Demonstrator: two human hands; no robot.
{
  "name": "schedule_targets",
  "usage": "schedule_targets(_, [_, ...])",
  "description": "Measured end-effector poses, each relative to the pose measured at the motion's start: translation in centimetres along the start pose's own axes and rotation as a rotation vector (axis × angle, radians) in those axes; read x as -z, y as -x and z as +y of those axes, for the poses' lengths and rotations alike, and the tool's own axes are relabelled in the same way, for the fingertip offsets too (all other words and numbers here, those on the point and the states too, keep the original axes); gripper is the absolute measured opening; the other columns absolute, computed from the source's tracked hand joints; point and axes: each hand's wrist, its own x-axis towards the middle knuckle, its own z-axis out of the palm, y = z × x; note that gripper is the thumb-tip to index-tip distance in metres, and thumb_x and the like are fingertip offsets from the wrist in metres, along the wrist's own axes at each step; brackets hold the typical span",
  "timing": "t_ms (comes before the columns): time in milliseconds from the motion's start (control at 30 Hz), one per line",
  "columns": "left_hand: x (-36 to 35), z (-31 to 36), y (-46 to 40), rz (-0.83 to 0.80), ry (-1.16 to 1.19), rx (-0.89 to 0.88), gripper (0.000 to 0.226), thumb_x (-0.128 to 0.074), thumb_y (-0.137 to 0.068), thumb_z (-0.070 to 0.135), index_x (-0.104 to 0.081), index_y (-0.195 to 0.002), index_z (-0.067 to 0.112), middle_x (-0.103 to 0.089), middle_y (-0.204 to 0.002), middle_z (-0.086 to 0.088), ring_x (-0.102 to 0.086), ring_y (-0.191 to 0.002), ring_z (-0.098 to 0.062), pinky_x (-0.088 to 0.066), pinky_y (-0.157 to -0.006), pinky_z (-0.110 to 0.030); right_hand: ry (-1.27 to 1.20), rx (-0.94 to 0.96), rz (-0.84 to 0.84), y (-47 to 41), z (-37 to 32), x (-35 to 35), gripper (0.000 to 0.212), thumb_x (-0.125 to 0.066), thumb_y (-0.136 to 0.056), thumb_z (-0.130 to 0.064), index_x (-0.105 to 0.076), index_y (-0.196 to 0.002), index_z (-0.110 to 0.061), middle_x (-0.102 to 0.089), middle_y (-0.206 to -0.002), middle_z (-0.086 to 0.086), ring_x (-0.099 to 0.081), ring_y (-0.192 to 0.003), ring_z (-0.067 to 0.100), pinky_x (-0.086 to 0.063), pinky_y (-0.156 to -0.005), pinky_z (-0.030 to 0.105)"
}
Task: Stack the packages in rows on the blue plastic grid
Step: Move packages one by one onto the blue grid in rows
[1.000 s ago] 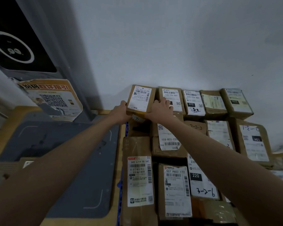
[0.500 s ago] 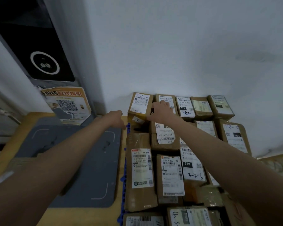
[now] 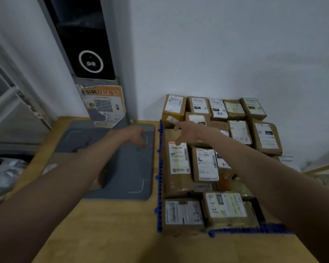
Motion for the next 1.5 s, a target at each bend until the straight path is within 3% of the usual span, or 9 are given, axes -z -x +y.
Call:
schedule_targets(200, [-1.9,-5.7,5.1,-0.043,-0.025,0.059,0.046,-0.075,-0.079,0.040,-0.064,-0.114,0.013,-0.064,-0.118,-0.007,-0.060,-0.102,-0.025,-0.050,-0.092,-0.041,0.032,0.121,-0.097,1.3,-4.0,-2.9,0.063,-0.070,-0.088,-0.031,-0.043,-0.143,-0.016,-0.051,-0.136,0.006,-0.056,-0.117,0.026,-0.052,-0.095,0.039])
schedule_targets(300, [-3.1,-8.1,7.0,-0.041,0.000,0.124,0.055,-0.075,-0.081,0.041,-0.061,-0.124,0.011,-0.060,-0.122,-0.006,-0.058,-0.106,-0.026,-0.049,-0.094,-0.039,0.015,0.180,-0.184,1.2,-5.1,-4.5,0.066,-0.068,-0.089,-0.036,-0.039,-0.146,-0.019,-0.049,-0.140,0.005,-0.055,-0.110,0.020,-0.052,-0.090,0.032])
schedule_targets(400, [-4.9,-10.1,9.1,-0.029,0.013,0.201,0.057,-0.073,-0.082,0.042,-0.055,-0.128,0.014,-0.058,-0.123,-0.004,-0.056,-0.101,-0.021,-0.047,-0.084,-0.030,0.052,0.245,-0.220,0.5,-6.1,-6.1,0.065,-0.066,-0.090,-0.040,-0.039,-0.146,-0.022,-0.045,-0.144,0.001,-0.051,-0.116,0.018,-0.047,-0.084,0.025])
schedule_targets(600, [-7.9,-14.2,13.1,-0.054,0.026,0.308,0.061,-0.067,-0.089,0.041,-0.047,-0.139,0.015,-0.040,-0.150,-0.003,-0.041,-0.133,-0.023,-0.035,-0.099,-0.026,0.004,0.297,-0.233,-1.8,-9.5,-10.0,0.062,-0.070,-0.086,-0.036,-0.044,-0.140,-0.021,-0.052,-0.137,0.005,-0.057,-0.113,0.023,-0.051,-0.097,0.039])
schedule_targets(800, [-9.3,-18.1,14.6,-0.071,0.038,0.360,0.062,-0.069,-0.085,0.045,-0.051,-0.136,0.015,-0.049,-0.141,-0.004,-0.048,-0.126,-0.023,-0.041,-0.097,-0.029,0.001,0.346,-0.327,-4.1,-12.9,-13.1,0.065,-0.066,-0.089,-0.042,-0.040,-0.145,-0.021,-0.050,-0.140,0.003,-0.053,-0.119,0.021,-0.043,-0.092,0.027])
schedule_targets(1067, [-10.3,-22.7,10.5,-0.044,0.162,0.335,0.068,-0.072,-0.085,0.035,-0.041,-0.139,0.008,-0.048,-0.140,-0.010,-0.049,-0.123,-0.025,-0.042,-0.091,-0.030,-0.108,0.278,-0.289,-9.4,-17.2,-16.5,0.066,-0.067,-0.088,-0.037,-0.041,-0.144,-0.013,-0.049,-0.141,0.007,-0.051,-0.123,0.023,-0.044,-0.098,0.031])
schedule_targets(1200, [-11.3,-24.5,8.0,0.009,0.269,0.284,0.061,-0.075,-0.083,0.024,-0.046,-0.132,0.006,-0.054,-0.132,-0.012,-0.055,-0.114,-0.025,-0.046,-0.090,-0.031,-0.300,0.188,-0.248,-12.2,-18.7,-19.4,0.070,-0.071,-0.085,-0.037,-0.041,-0.141,-0.009,-0.055,-0.134,0.010,-0.054,-0.117,0.022,-0.038,-0.081,0.024])
schedule_targets(1333, [-13.2,-25.8,6.7,0.034,0.423,0.248,0.080,-0.080,-0.075,0.021,-0.038,-0.143,0.011,-0.049,-0.137,-0.009,-0.051,-0.121,-0.027,-0.045,-0.099,-0.043,-0.479,0.085,-0.242,-13.6,-19.5,-22.2,0.088,-0.075,-0.083,-0.038,-0.026,-0.150,-0.009,-0.046,-0.145,0.010,-0.053,-0.123,0.025,-0.042,-0.064,0.013])
schedule_targets(1500, [-15.1,-26.5,6.1,0.113,0.573,0.261,0.090,-0.084,-0.066,0.019,-0.035,-0.142,0.012,-0.049,-0.133,-0.008,-0.050,-0.120,-0.027,-0.048,-0.096,-0.044,-0.655,-0.011,-0.199,-13.1,-20.8,-24.1,0.083,-0.075,-0.083,-0.023,-0.026,-0.149,-0.012,-0.050,-0.144,0.010,-0.054,-0.125,0.027,-0.045,-0.090,0.025])
